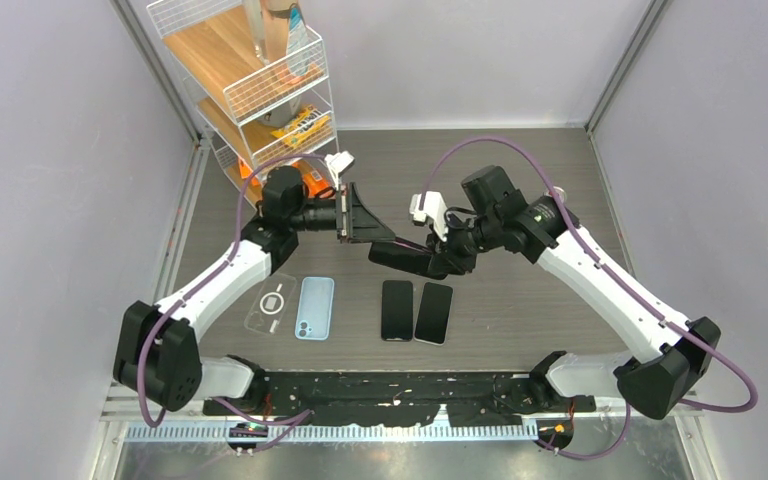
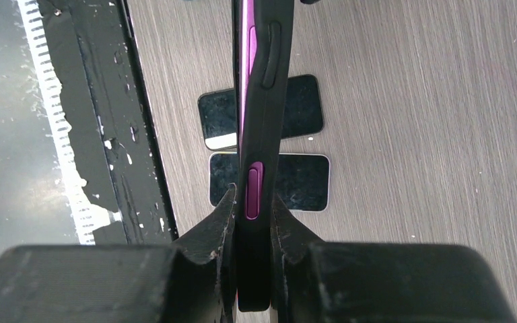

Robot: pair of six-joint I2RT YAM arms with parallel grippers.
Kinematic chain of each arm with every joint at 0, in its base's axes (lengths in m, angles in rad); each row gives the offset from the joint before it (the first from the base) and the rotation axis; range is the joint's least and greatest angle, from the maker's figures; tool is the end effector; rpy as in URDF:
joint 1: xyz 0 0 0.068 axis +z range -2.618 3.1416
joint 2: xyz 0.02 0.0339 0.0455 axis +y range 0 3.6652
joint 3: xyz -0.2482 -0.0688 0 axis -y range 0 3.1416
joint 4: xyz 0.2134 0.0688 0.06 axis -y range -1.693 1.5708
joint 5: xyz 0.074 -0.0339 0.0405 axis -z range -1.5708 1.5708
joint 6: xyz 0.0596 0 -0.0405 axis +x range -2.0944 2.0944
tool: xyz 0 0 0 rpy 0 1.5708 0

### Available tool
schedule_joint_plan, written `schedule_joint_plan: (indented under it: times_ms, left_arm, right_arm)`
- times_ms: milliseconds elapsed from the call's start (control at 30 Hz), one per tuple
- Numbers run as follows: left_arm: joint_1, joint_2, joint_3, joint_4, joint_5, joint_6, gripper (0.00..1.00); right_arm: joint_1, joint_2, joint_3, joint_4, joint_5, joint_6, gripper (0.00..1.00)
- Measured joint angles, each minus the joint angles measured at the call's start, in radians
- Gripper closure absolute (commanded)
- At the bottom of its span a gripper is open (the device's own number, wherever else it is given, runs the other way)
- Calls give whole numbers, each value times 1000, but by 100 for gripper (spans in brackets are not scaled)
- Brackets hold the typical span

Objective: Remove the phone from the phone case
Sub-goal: Remove the phone case from the phone.

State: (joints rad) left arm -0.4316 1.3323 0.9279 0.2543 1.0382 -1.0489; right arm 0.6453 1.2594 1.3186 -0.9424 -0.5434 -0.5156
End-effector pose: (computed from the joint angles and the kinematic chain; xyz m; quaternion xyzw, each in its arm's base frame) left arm 0.2367 -0.1655 0.3103 0.1083 0.7254 -0.6596 0.1643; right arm 0.1674 0.1646 0.3257 -0.5730 0.7088 0.2732 0.3076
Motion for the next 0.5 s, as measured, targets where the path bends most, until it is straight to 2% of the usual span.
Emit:
schedule_joint_plan:
  times_ms: [267,500]
  left_arm:
    - [-1,15,-1,-57,-30,-23,100]
    - [1,36,-17,-158,-172,-47,100]
  right_arm:
    - [16,10,2,-18,47,-35,94]
    - [31,11,24,4,53,-63,95]
